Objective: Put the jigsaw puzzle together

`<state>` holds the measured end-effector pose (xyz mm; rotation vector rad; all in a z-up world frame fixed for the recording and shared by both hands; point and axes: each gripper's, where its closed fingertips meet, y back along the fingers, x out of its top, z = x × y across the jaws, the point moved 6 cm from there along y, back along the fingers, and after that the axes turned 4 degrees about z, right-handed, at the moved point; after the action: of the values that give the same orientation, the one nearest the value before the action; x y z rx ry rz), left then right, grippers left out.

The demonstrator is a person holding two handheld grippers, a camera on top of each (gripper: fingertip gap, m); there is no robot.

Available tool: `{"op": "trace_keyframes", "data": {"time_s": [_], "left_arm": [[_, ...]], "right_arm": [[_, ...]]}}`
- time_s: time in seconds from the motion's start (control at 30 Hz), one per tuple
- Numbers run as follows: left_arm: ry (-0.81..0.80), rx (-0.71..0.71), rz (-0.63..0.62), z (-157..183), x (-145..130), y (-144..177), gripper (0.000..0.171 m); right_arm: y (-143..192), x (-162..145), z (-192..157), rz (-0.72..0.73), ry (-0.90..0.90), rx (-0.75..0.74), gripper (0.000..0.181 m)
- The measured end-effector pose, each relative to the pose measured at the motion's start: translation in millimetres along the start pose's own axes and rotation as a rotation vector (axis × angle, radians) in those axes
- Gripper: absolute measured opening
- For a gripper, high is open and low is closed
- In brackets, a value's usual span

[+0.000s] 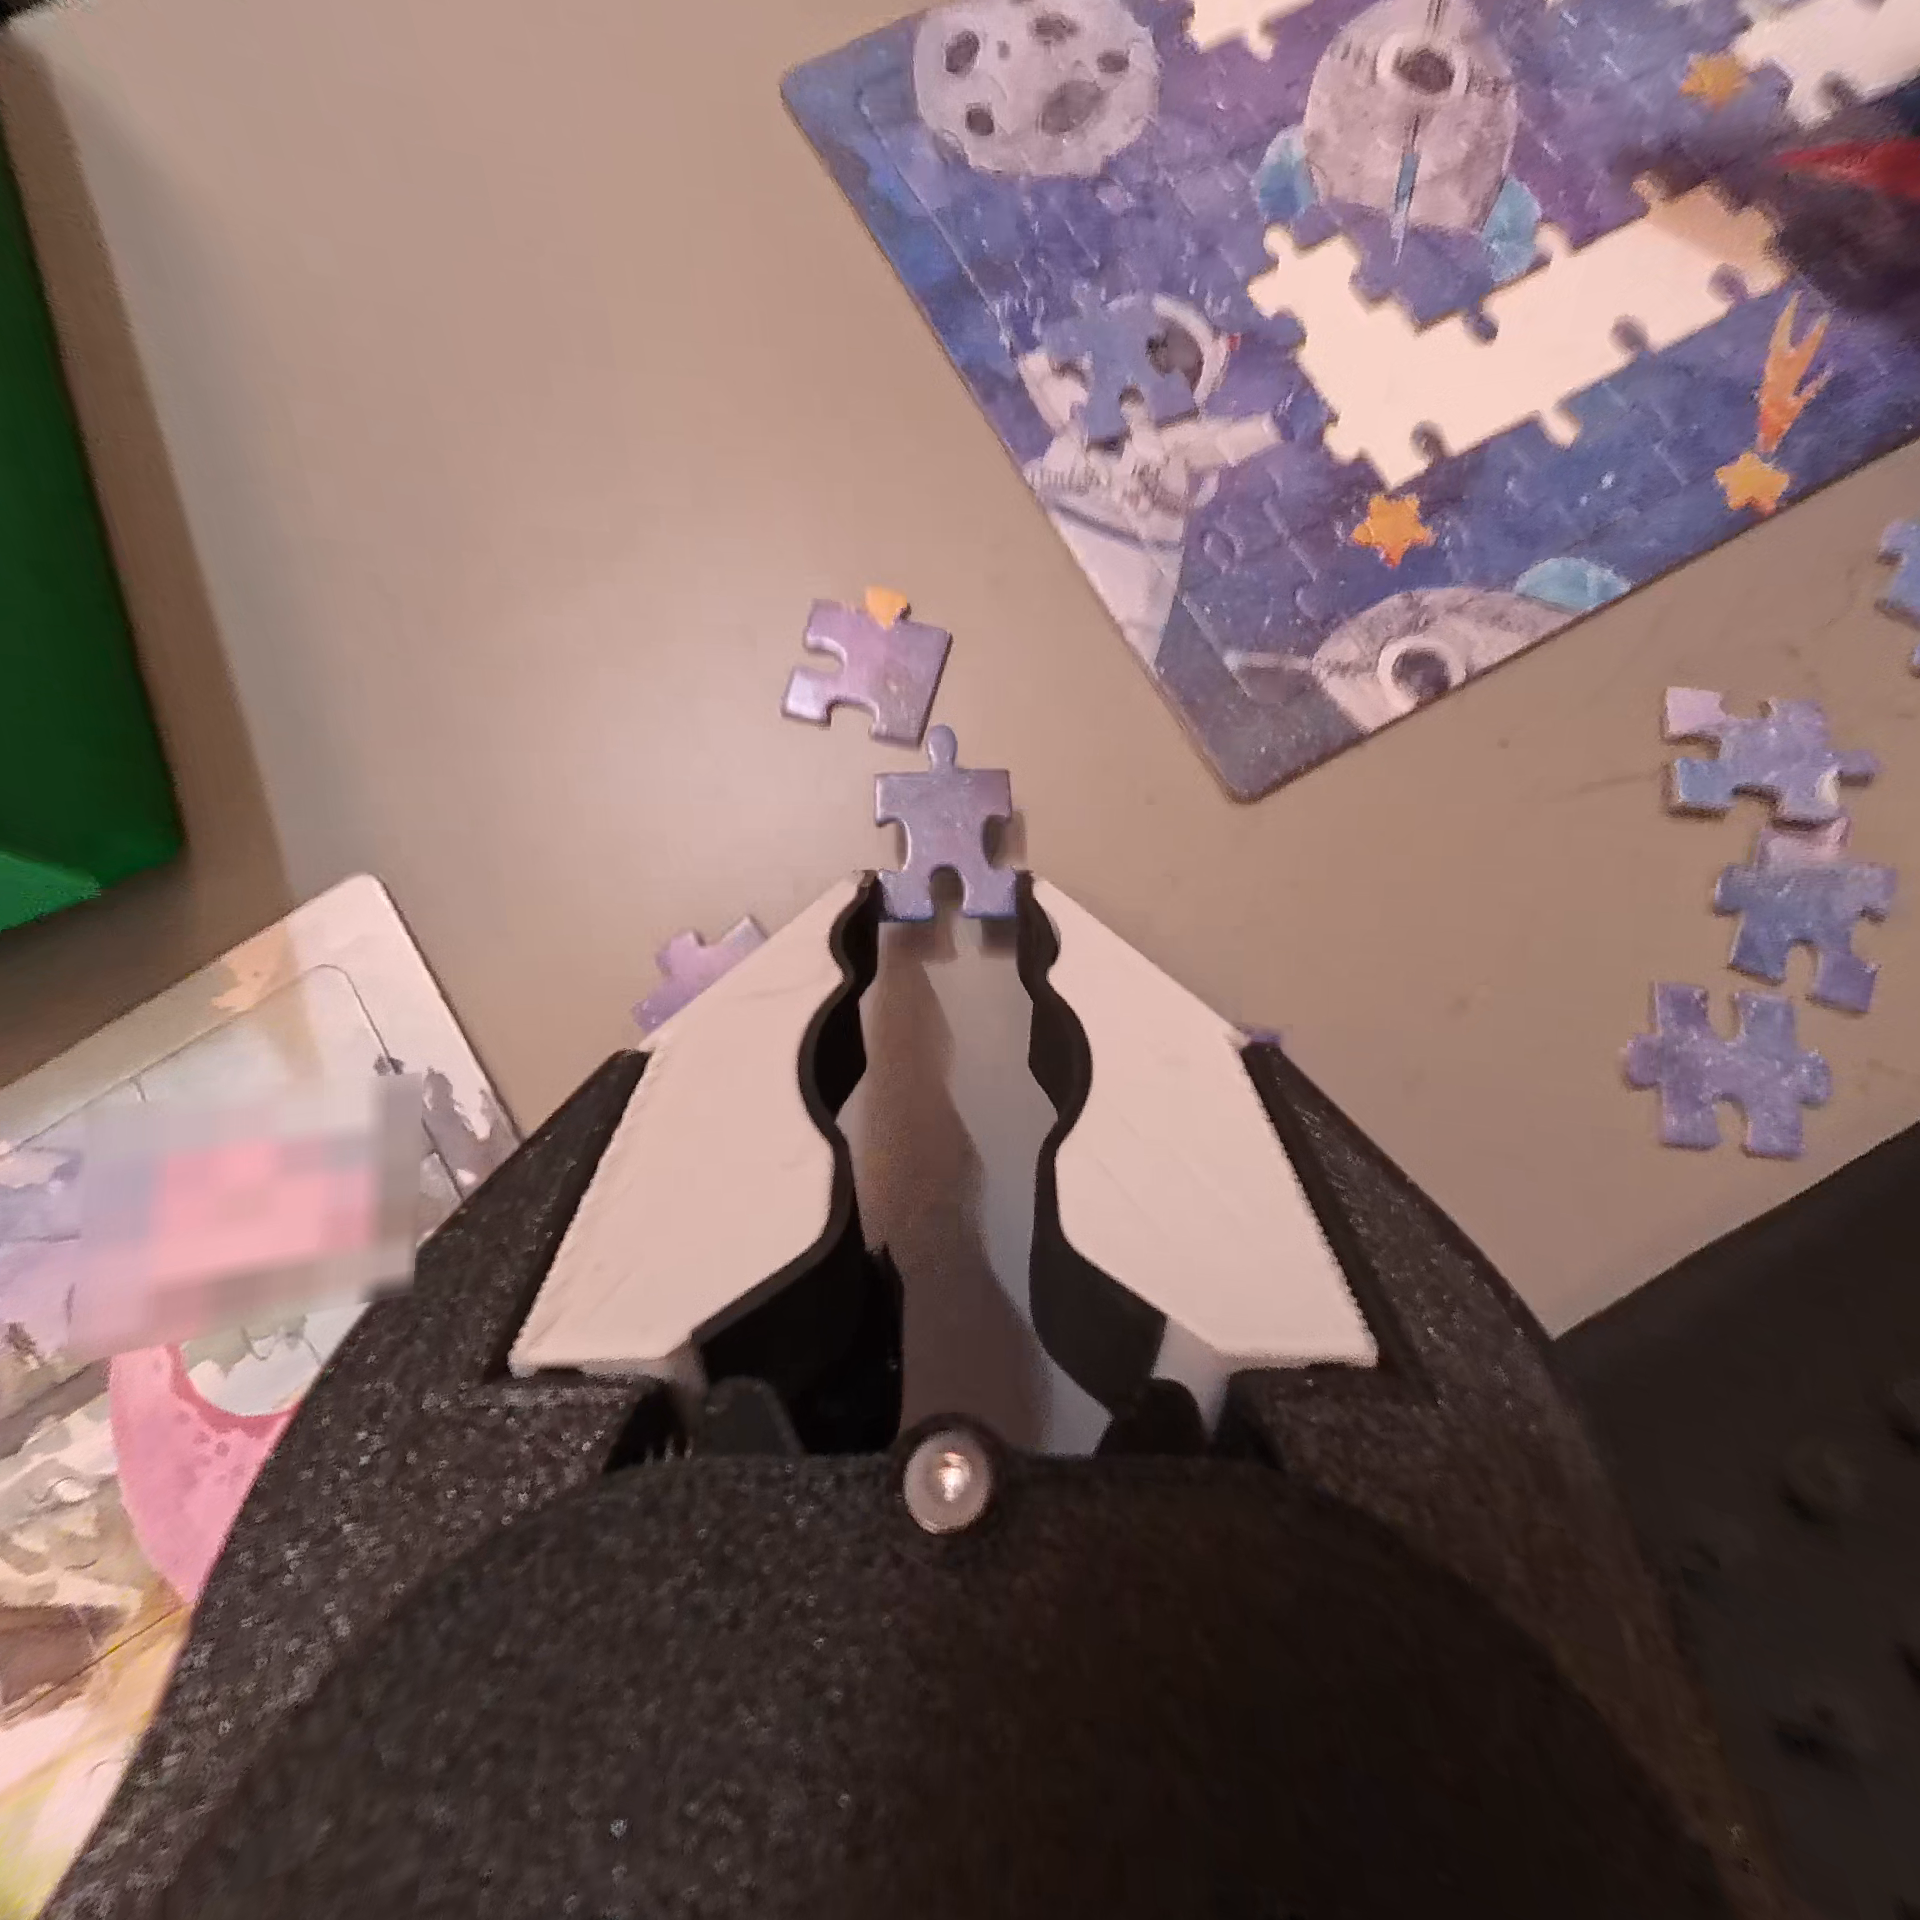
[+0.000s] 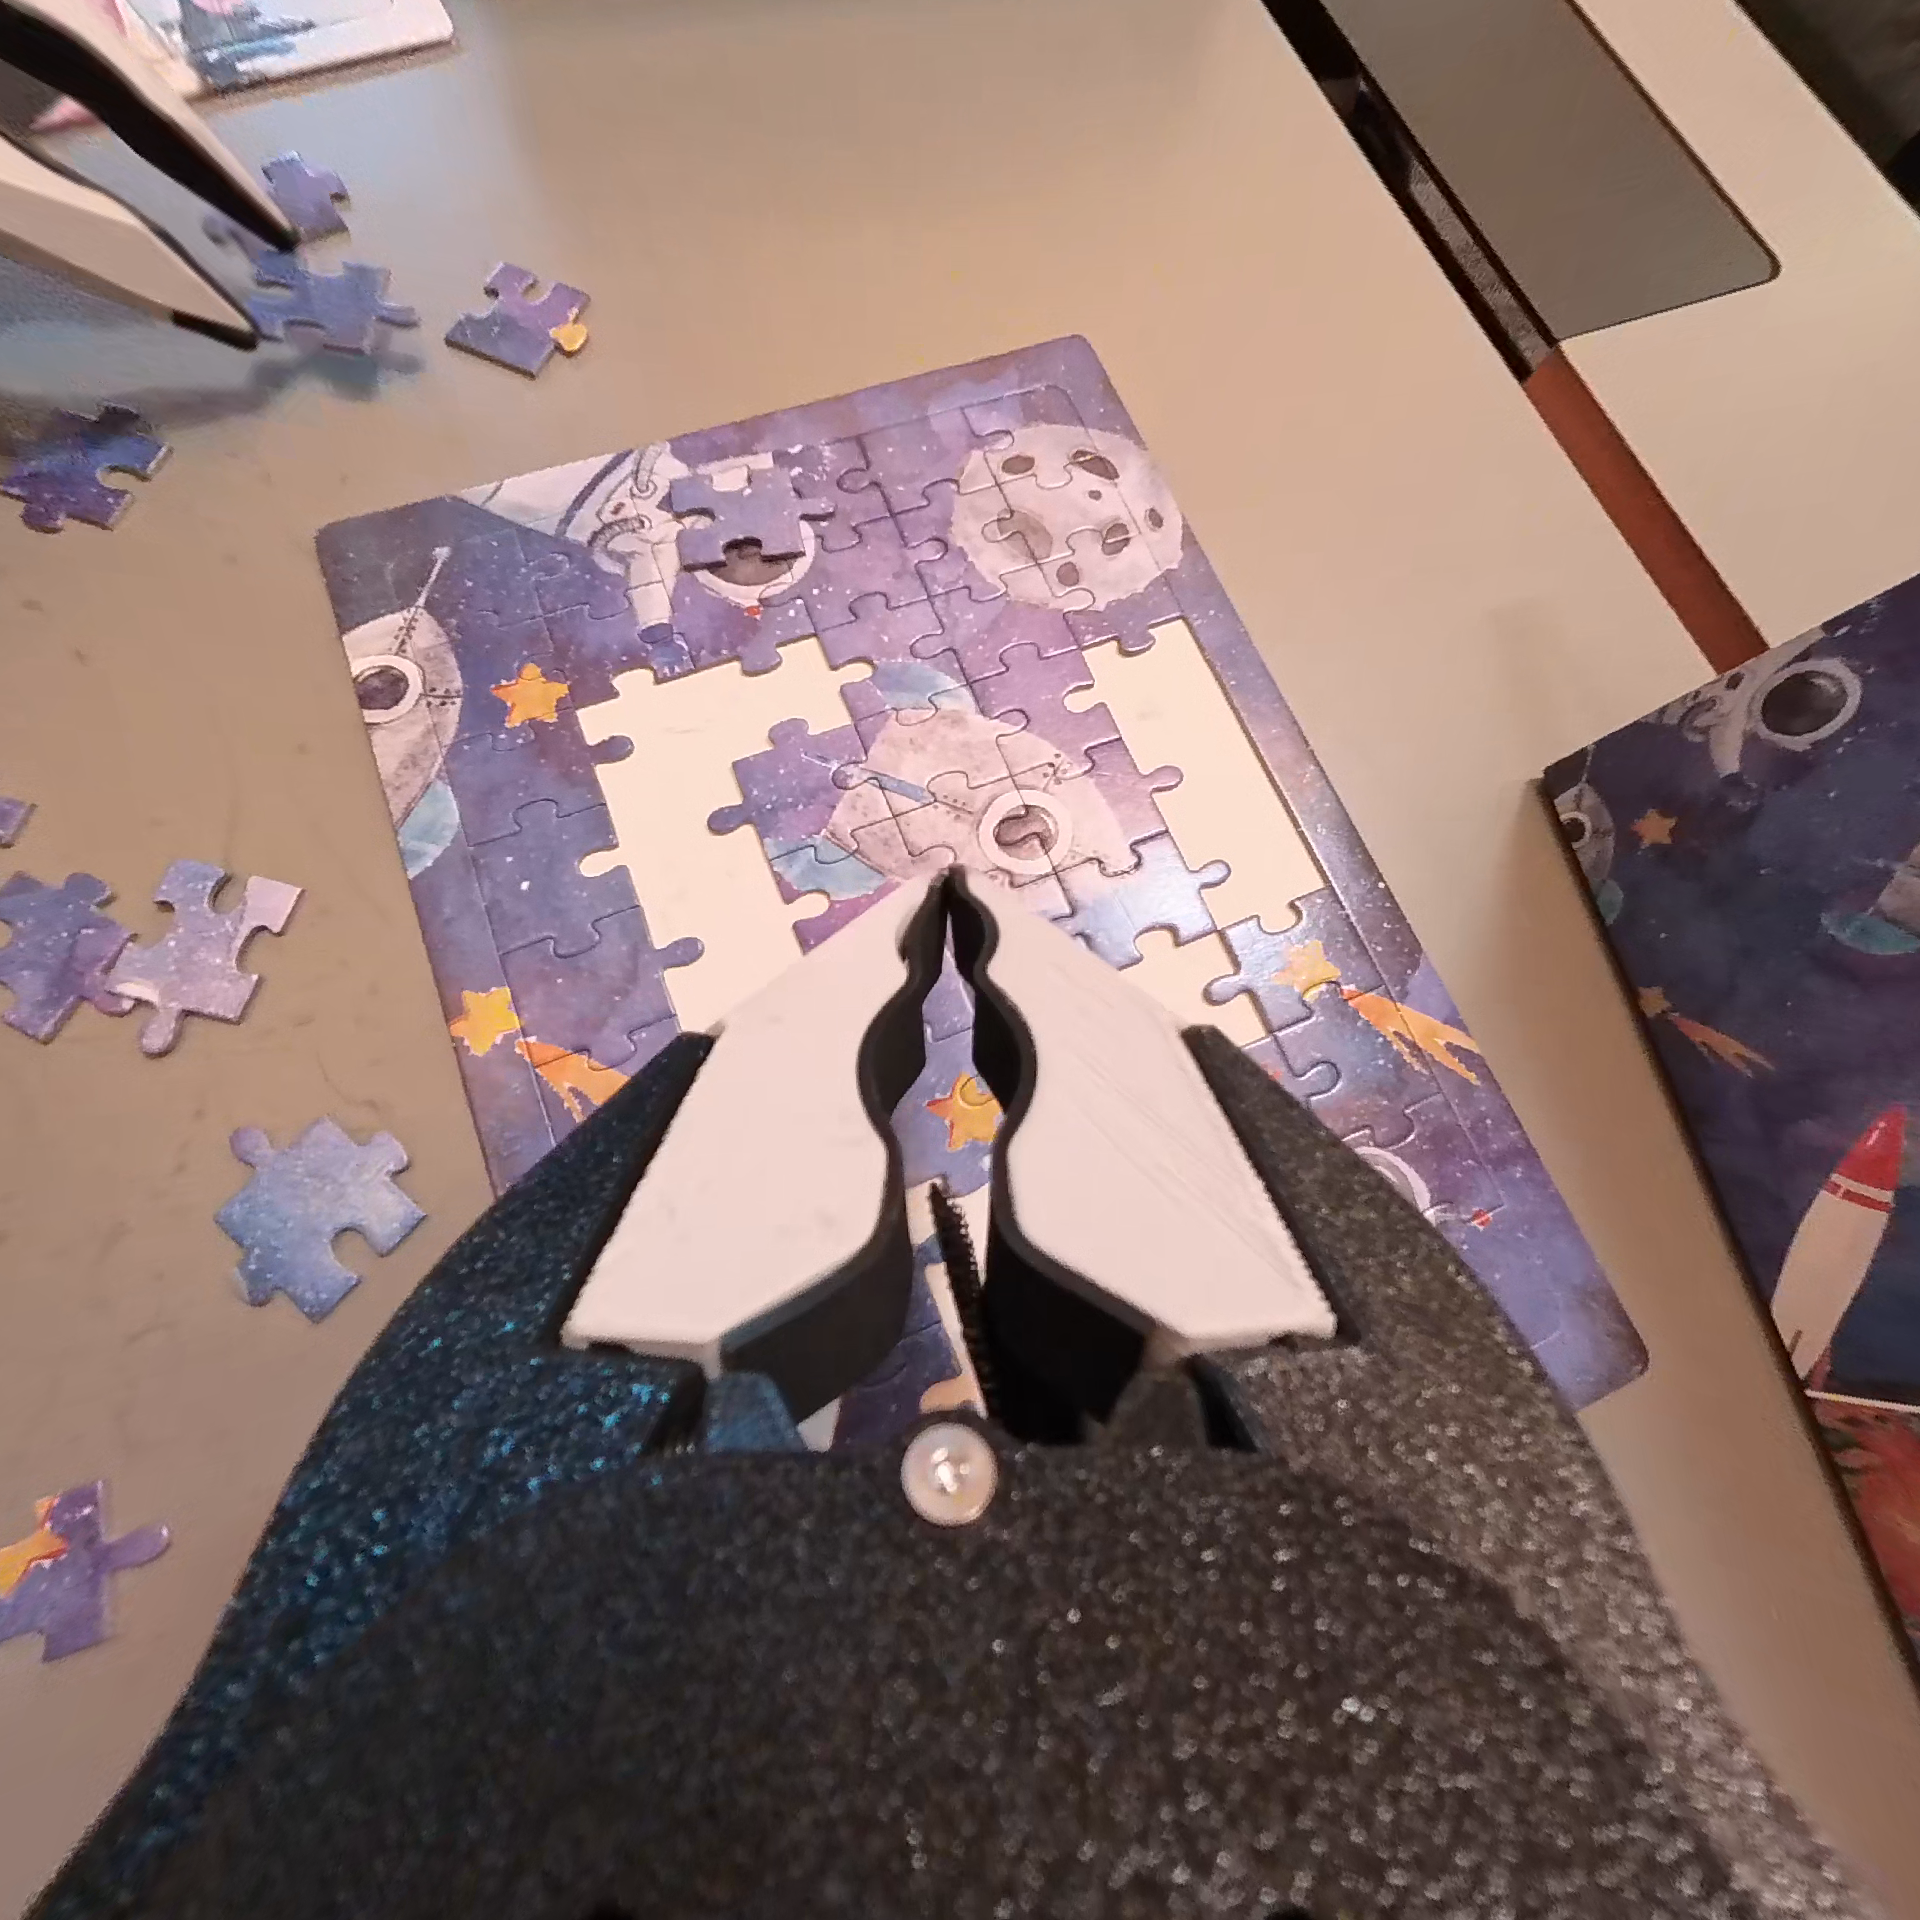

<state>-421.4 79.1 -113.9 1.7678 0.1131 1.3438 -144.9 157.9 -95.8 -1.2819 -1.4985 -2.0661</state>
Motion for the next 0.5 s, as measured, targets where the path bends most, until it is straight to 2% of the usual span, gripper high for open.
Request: {"op": "trace_keyframes", "data": {"time_s": [0.1, 0.23, 0.37, 0.5], "left_arm": [[0.06, 0.021, 0.05, 15.4, 34.9, -0.3, 0.026], [0.186, 0.034, 0.099, 56.4, 79.6, -31.8, 0.026], [0.276, 0.101, 0.045, 79.0, 90.0, -73.3, 0.026], [0.299, 0.181, -0.021, 87.5, 92.5, -94.0, 0.026]], "right_arm": [[2.7, 2.2, 3.1, 0.019, -0.022, -0.003, 0.0], [4.1, 6.5, 4.7, 0.061, -0.072, 0.008, 0.0], [-1.4, 6.8, -0.7, 0.076, -0.098, 0.045, 0.0], [-4.0, 5.5, -3.3, 0.073, -0.108, 0.068, 0.0]]}}
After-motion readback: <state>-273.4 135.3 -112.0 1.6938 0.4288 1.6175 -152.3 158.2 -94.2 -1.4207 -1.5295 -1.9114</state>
